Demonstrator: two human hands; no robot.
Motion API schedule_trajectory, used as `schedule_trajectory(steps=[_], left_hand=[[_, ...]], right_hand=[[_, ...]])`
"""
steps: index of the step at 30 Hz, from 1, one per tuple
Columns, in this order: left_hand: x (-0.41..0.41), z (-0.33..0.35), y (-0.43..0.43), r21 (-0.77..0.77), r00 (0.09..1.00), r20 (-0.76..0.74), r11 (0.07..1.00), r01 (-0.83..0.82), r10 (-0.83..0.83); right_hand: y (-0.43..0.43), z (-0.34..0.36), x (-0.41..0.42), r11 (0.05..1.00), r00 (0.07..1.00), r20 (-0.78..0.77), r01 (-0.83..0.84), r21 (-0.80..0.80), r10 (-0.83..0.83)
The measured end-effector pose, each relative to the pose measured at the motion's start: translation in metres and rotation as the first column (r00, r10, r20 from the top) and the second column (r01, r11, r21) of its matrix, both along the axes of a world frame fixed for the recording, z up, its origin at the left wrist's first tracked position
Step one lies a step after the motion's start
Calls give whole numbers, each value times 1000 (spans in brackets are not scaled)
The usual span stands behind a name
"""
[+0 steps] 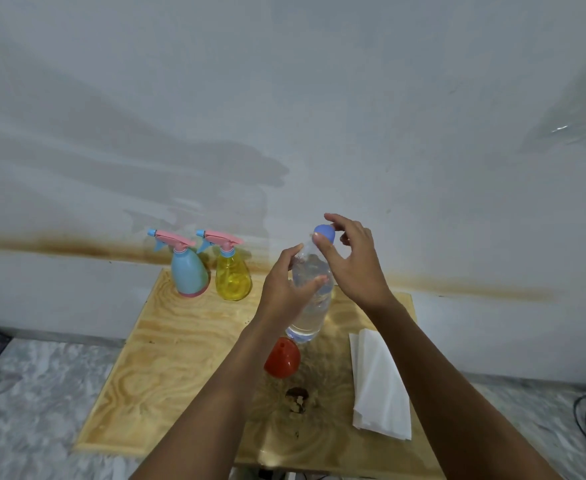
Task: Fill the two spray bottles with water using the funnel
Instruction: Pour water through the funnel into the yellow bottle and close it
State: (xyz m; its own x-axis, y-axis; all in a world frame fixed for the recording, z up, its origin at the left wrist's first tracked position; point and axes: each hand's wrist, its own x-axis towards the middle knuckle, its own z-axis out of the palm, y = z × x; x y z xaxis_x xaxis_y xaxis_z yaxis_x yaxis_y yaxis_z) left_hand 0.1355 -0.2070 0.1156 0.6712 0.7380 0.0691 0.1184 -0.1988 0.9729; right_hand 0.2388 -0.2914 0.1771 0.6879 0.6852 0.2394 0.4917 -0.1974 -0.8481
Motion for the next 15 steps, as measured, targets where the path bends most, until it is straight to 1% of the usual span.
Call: schedule_trajectory(steps=[3,4,6,8,10,13,15], left_hand=[[-5,1,5,16,995,-57,997,79,-78],[-10,-1,8,13,992,-73,995,102,-100],[-22,-9,11,-27,987,-97,992,125,-127],[-35,-21,11,-85,986,-118,991,105,-115],[-47,-40,10,-107,978,-182,991,78,-96],[-61,-71,2,-126,939,-334,991,42,-83],[-64,-87,-6,-123,893,-438,991,57,-106]], right_hand=[[-15,-22,-2,996,991,-127,49,80,-38],[-21,-33,-2,994,986,-156,69,83,-56],[-31,-58,-2,996,973,-219,81,25,-73],[-40,-81,-1,996,969,-242,26,-80,-45],[-44,-98,-2,986,969,-247,-55,-157,15],[-43,-115,-3,971,956,-280,-144,-191,86],[-37,-119,-4,967,952,-286,-168,-193,108]])
